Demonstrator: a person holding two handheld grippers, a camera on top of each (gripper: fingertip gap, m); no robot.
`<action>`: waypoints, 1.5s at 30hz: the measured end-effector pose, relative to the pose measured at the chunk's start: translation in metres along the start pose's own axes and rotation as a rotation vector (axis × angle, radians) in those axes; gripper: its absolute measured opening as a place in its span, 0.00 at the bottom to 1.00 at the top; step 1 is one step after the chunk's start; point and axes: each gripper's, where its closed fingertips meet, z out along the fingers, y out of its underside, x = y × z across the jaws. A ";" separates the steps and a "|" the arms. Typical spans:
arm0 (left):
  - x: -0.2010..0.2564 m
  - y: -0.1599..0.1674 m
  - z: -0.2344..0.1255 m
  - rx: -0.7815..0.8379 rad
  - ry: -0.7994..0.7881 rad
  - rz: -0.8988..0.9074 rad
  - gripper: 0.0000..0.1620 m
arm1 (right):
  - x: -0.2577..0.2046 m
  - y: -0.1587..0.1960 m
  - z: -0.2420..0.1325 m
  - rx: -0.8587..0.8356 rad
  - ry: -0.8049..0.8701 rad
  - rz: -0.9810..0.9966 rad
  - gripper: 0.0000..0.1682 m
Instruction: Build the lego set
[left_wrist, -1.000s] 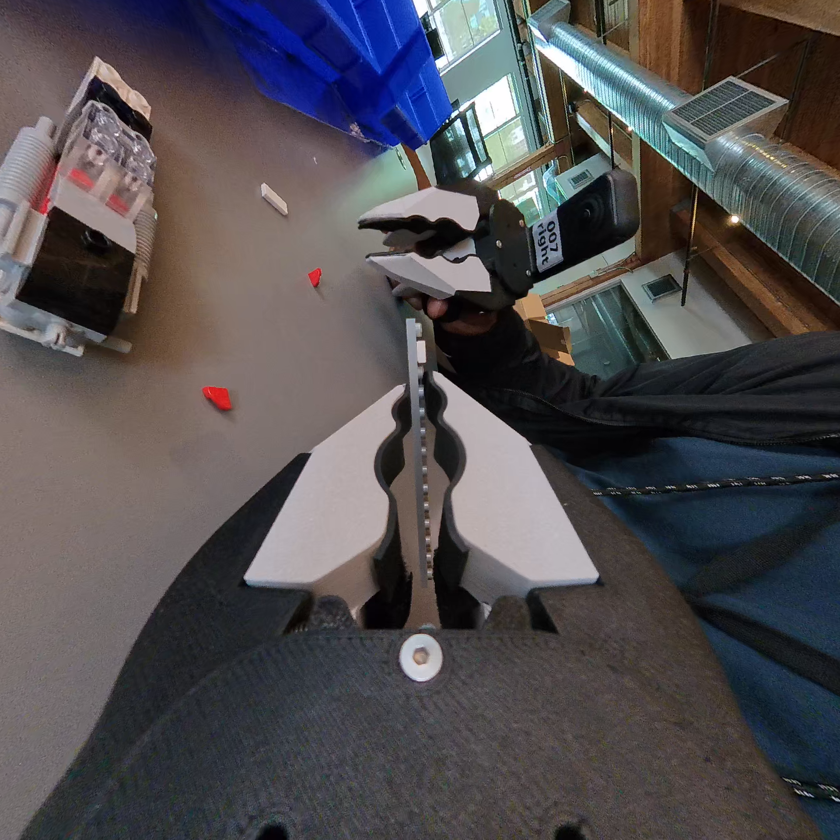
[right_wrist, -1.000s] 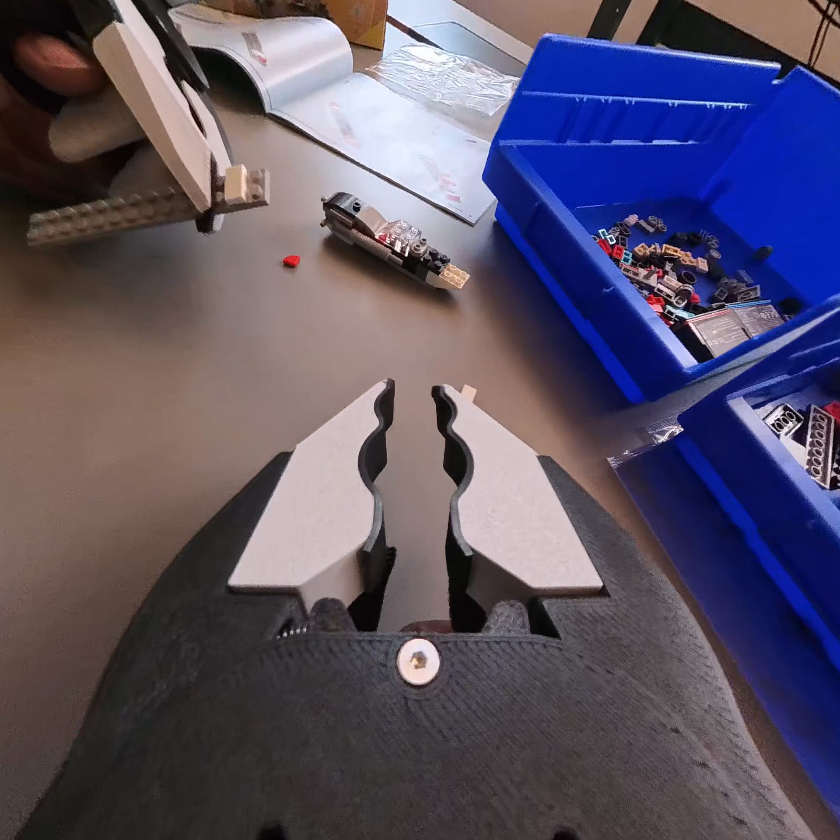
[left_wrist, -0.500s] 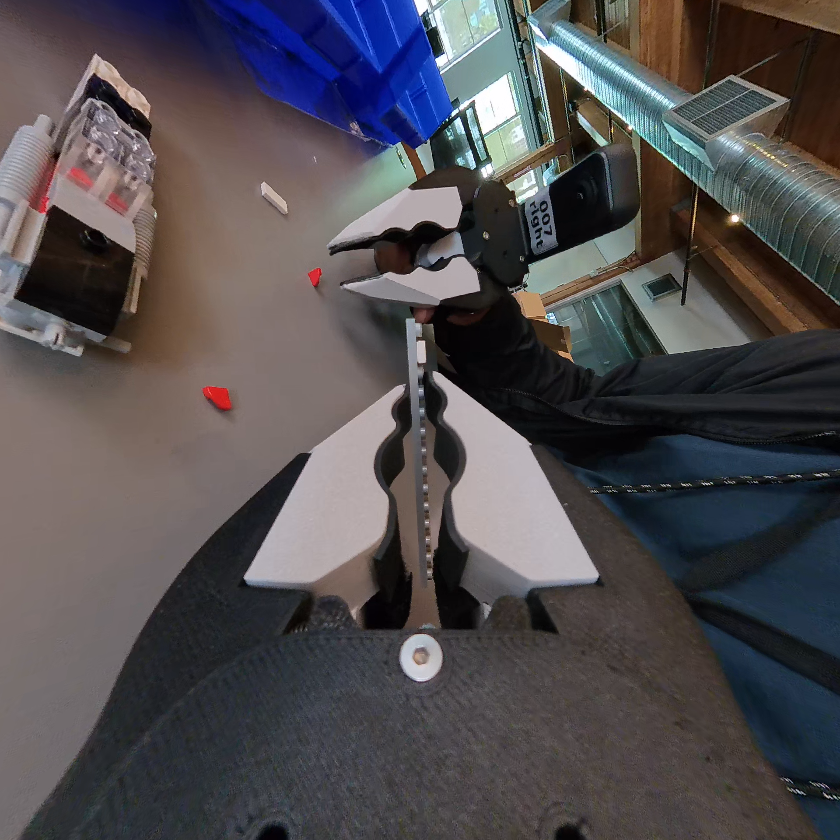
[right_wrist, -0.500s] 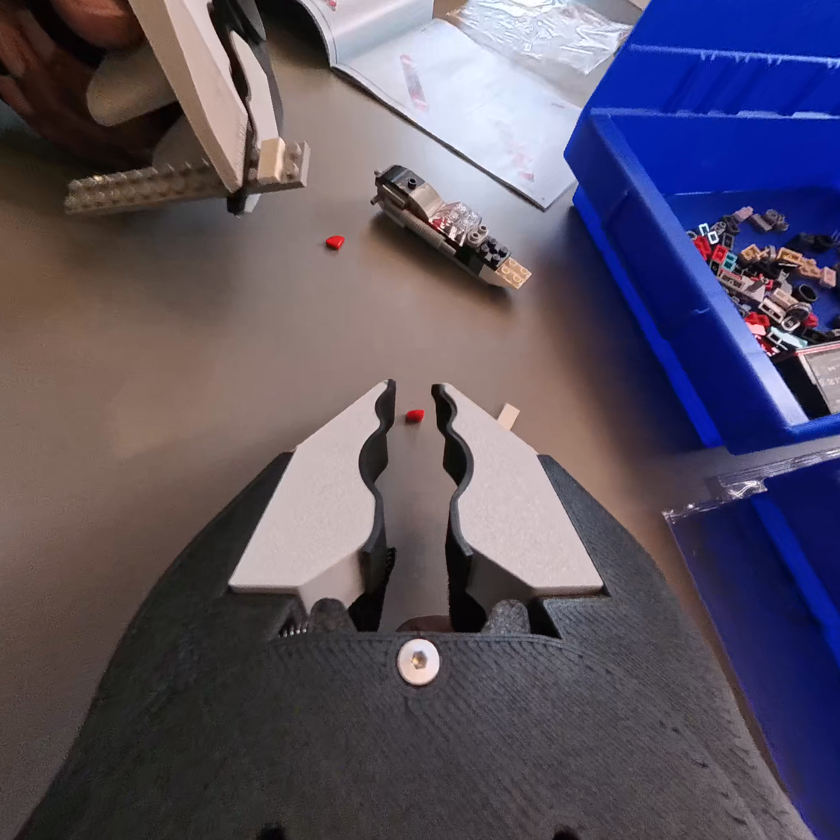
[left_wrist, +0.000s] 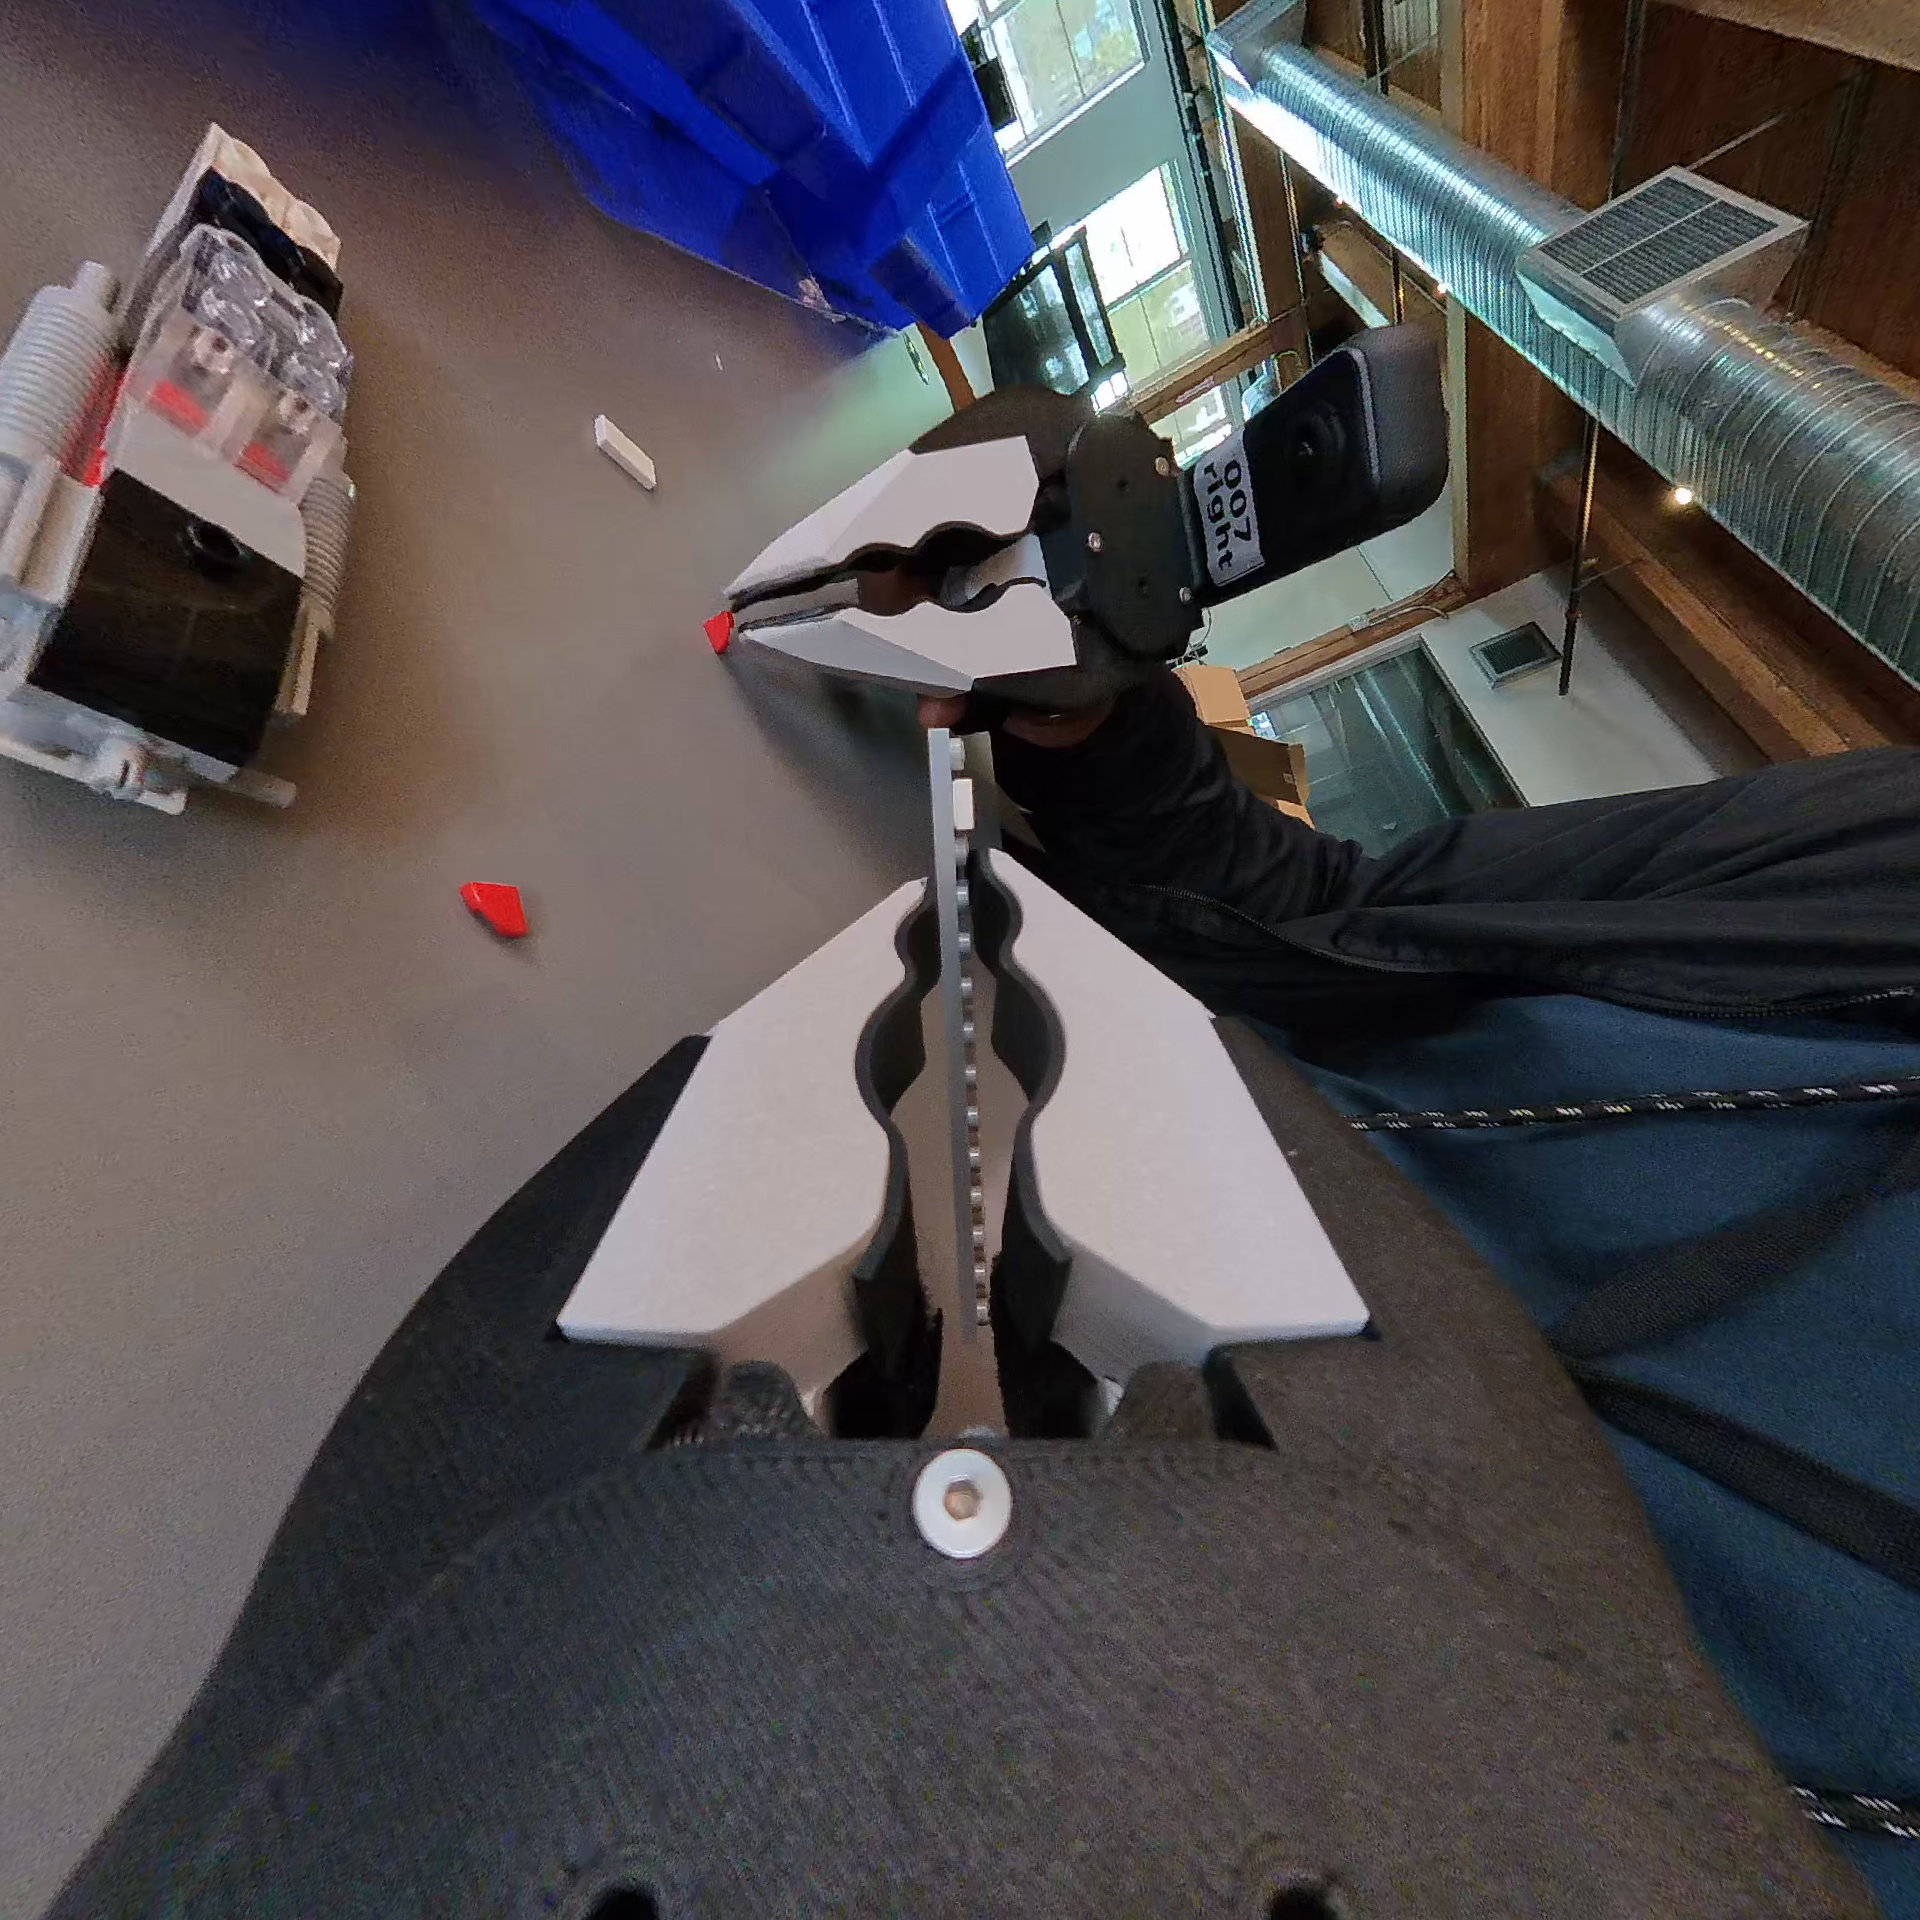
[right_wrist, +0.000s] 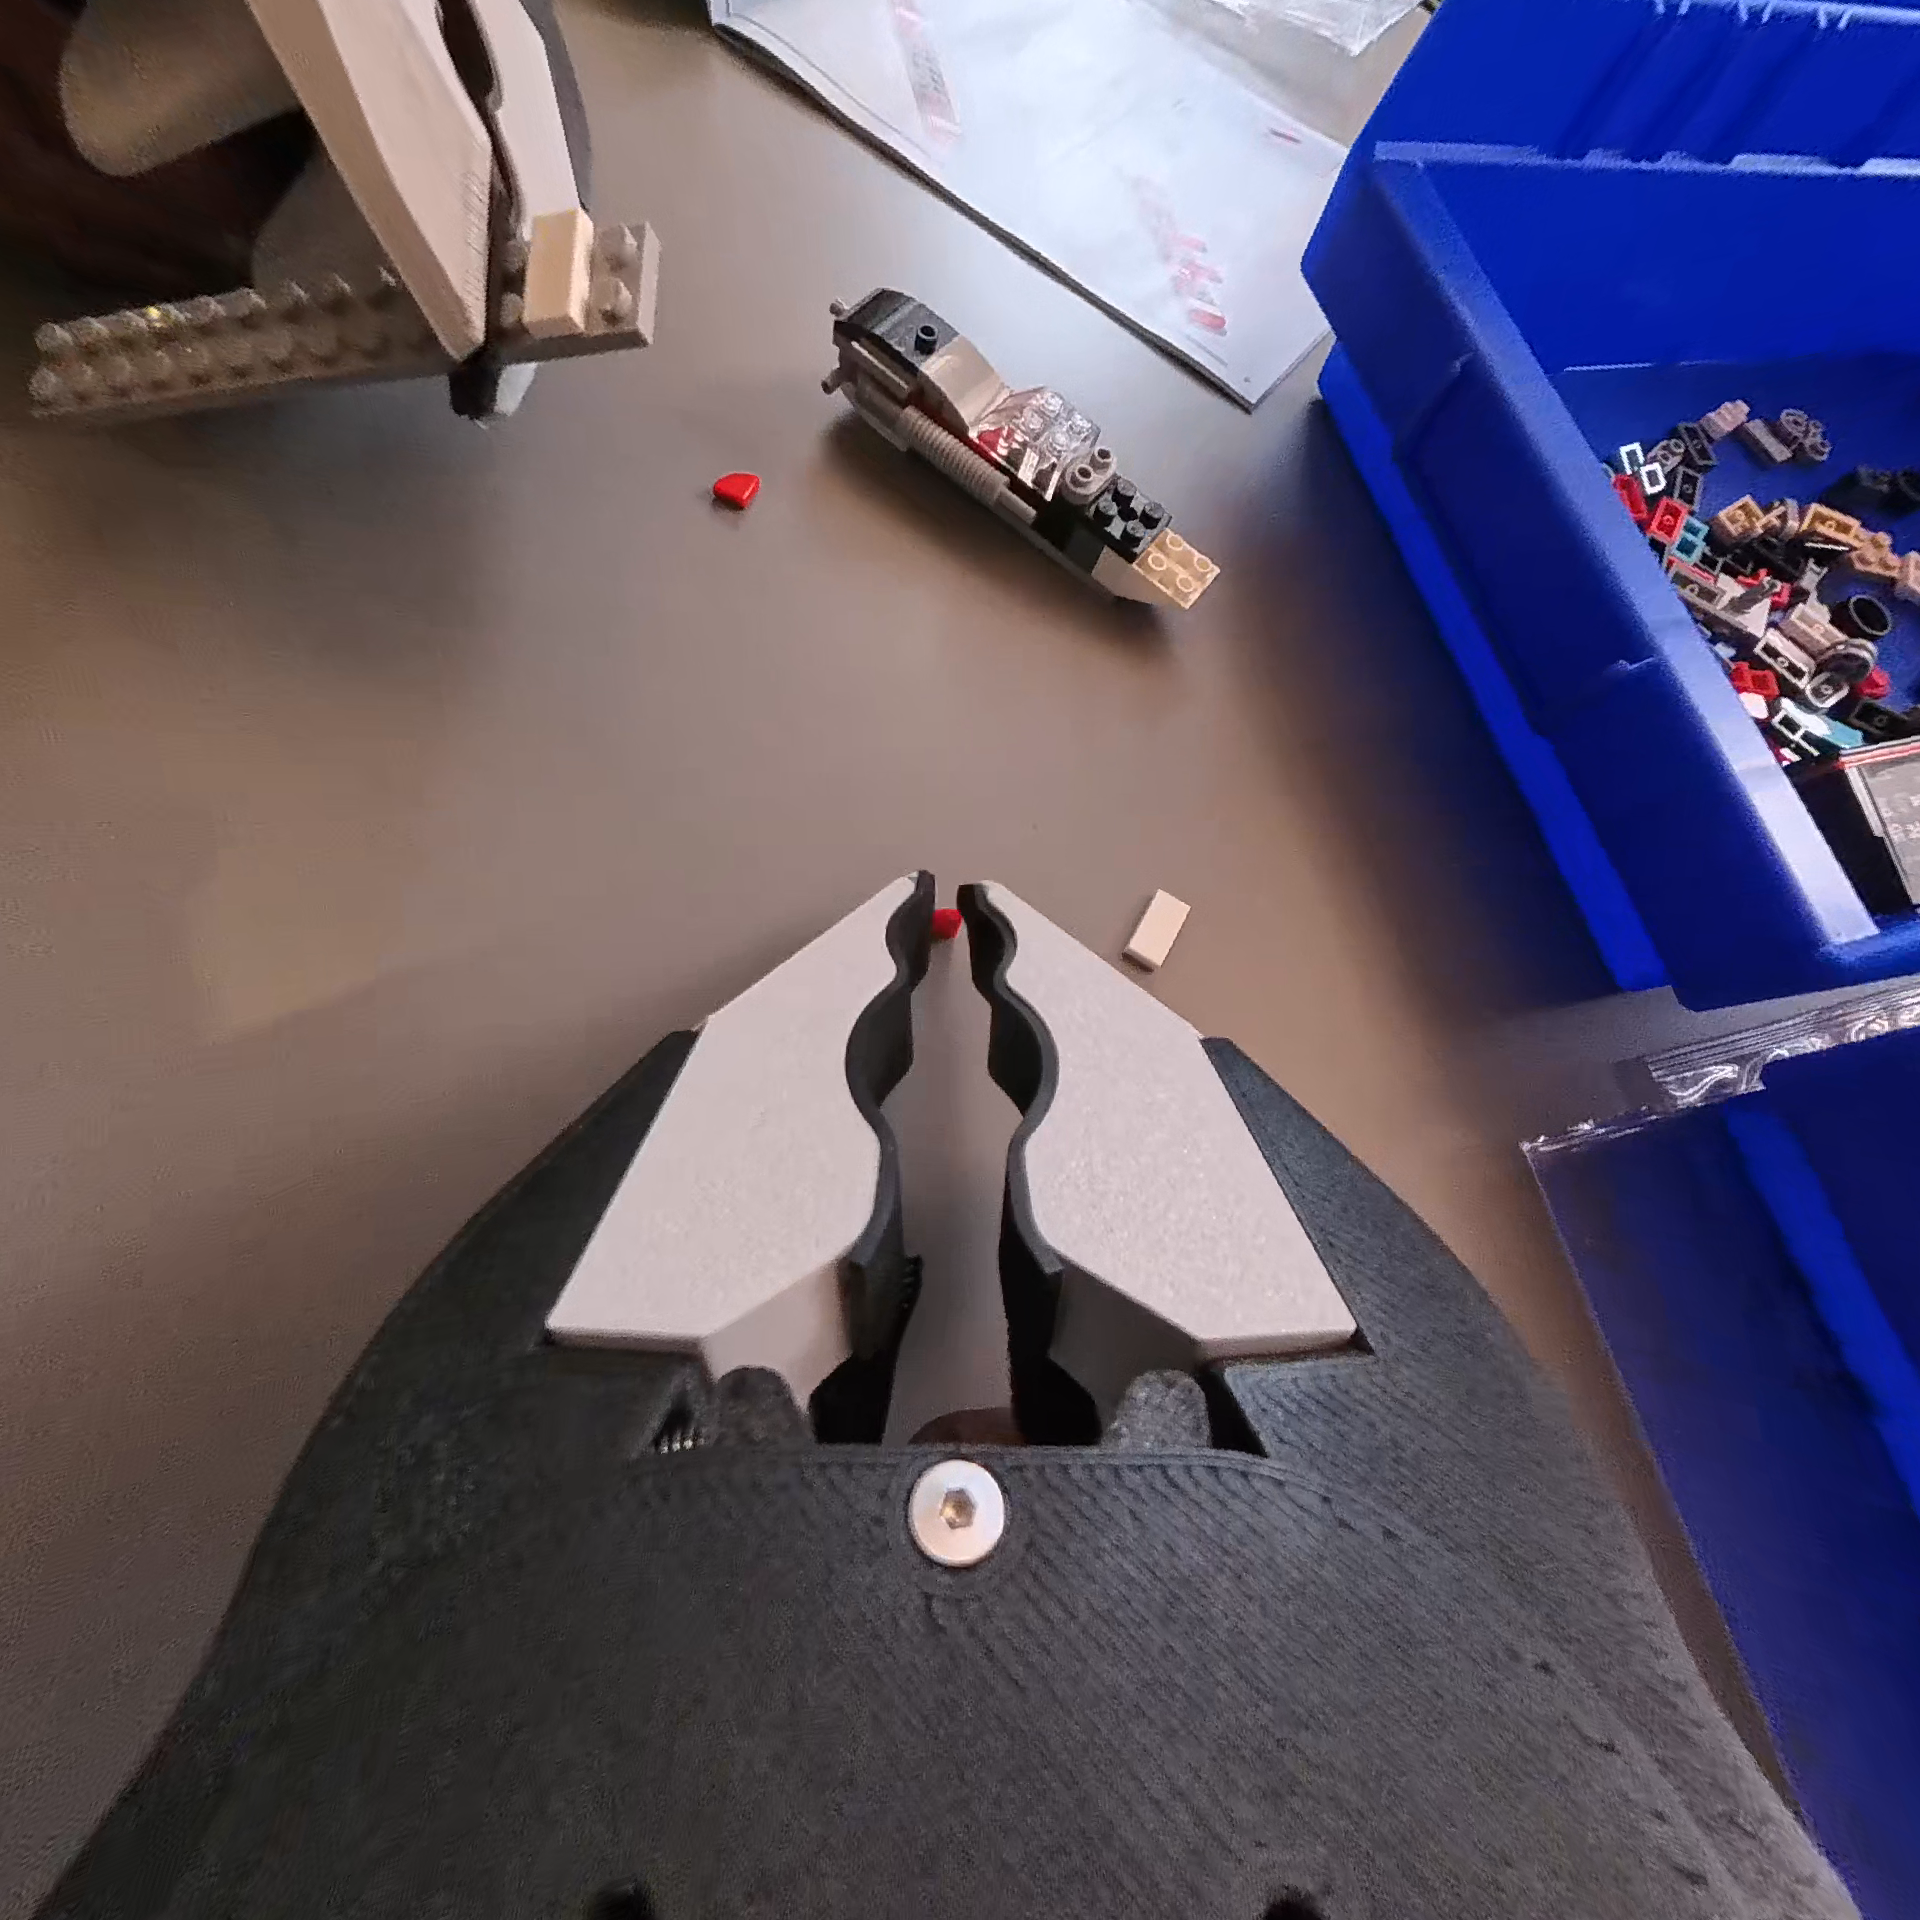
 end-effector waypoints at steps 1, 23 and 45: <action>0.000 0.000 0.000 0.000 0.000 0.000 0.04 | 0.000 0.000 -0.001 0.000 0.001 -0.001 0.03; 0.000 0.000 0.000 -0.003 0.001 0.001 0.04 | 0.004 0.004 0.003 -0.031 0.044 -0.018 0.03; 0.000 0.000 0.000 -0.001 0.004 -0.001 0.04 | 0.004 0.014 -0.023 0.001 0.097 -0.078 0.02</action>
